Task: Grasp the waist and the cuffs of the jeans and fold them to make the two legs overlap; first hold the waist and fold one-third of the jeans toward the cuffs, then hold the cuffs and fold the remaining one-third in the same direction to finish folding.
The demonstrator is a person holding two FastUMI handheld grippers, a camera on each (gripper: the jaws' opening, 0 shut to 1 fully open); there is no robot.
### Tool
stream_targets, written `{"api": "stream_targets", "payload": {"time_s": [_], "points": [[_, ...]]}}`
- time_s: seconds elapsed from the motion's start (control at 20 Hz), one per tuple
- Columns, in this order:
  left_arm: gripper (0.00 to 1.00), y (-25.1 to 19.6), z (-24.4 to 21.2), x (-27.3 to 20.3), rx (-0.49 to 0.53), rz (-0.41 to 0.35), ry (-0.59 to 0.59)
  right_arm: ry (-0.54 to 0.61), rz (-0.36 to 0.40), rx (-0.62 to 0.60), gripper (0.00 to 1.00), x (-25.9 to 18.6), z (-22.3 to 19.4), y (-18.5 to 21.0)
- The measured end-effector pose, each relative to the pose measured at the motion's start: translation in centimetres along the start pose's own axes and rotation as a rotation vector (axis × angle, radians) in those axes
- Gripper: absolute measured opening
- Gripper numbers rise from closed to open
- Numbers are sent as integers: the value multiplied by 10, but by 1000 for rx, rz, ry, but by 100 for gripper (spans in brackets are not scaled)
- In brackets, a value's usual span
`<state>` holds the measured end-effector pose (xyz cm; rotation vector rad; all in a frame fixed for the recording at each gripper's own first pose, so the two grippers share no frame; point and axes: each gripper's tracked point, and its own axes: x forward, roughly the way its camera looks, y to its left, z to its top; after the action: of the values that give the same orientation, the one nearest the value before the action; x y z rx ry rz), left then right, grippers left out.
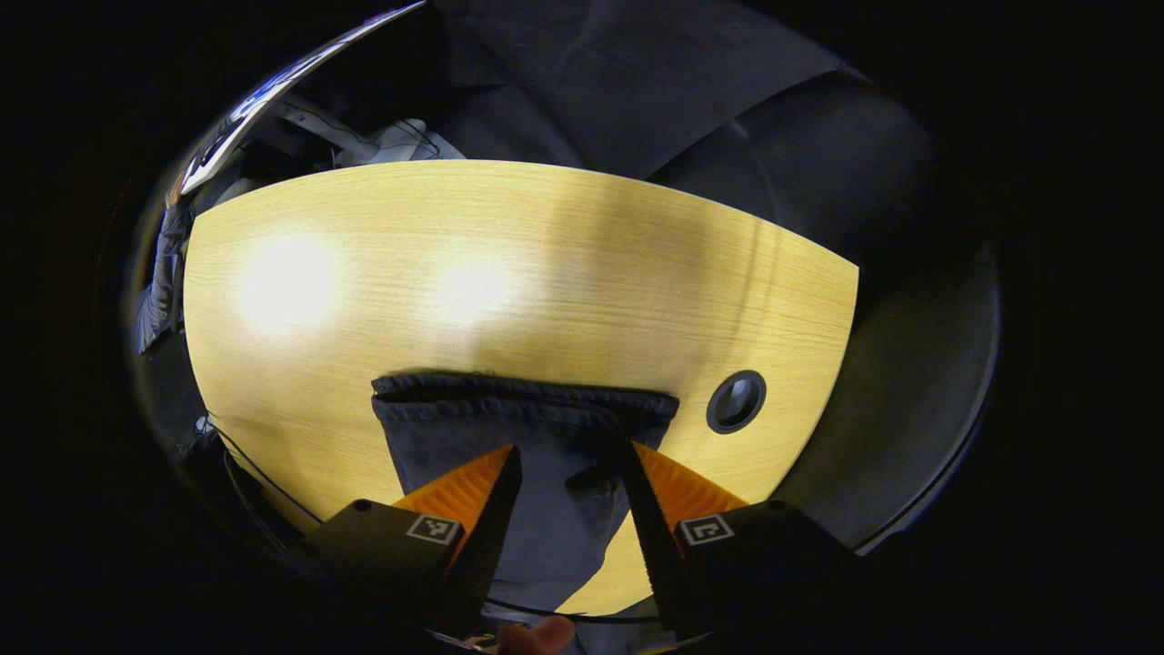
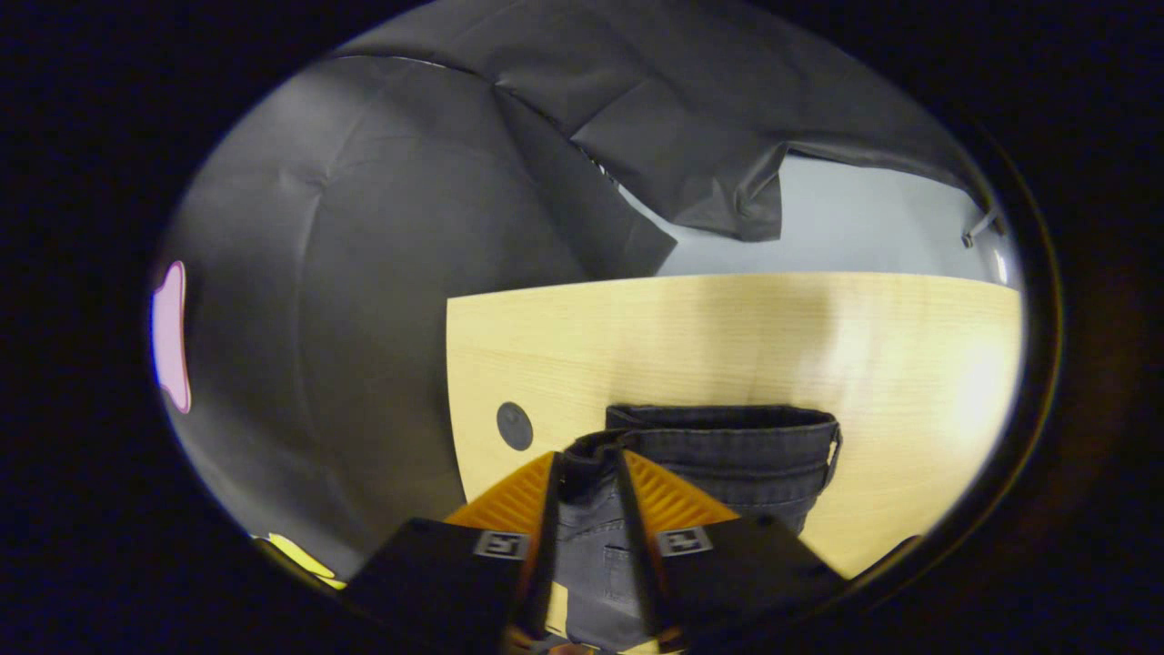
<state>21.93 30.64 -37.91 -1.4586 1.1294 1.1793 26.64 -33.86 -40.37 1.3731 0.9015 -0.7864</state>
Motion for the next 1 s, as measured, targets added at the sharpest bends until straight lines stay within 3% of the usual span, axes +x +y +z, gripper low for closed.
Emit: {"api": "stream_targets", "payload": {"time_s": [0.05,0.1,0.2,0.3,0.4,0.7,0.75,0.85,1.0], "points": [[84,-1,-1,-6,-1,-12,1,-3,-9,-20,57,-4,-1,-2],[73,-1,-2,-13,8,-21,6,-12,-11,-47,69,-12,-1,-3],[75,-4,-6,-33,52,-49,0,-28,-1,-94,89,-28,-2,-1],[76,-8,-12,-58,151,-95,-27,-36,16,-171,89,-49,-6,0],[76,-16,-22,-89,327,-180,-91,-63,37,-284,90,-77,-10,0],[77,-14,-86,-202,808,-480,-290,-262,168,-745,90,-179,-33,7],[77,-7,-100,-217,898,-527,-327,-306,186,-827,84,-194,-38,4],[77,15,-140,-246,1048,-594,-416,-391,211,-966,89,-214,-51,-6],[78,66,-191,-249,1239,-690,-539,-465,231,-1129,96,-219,-72,-22]]}}
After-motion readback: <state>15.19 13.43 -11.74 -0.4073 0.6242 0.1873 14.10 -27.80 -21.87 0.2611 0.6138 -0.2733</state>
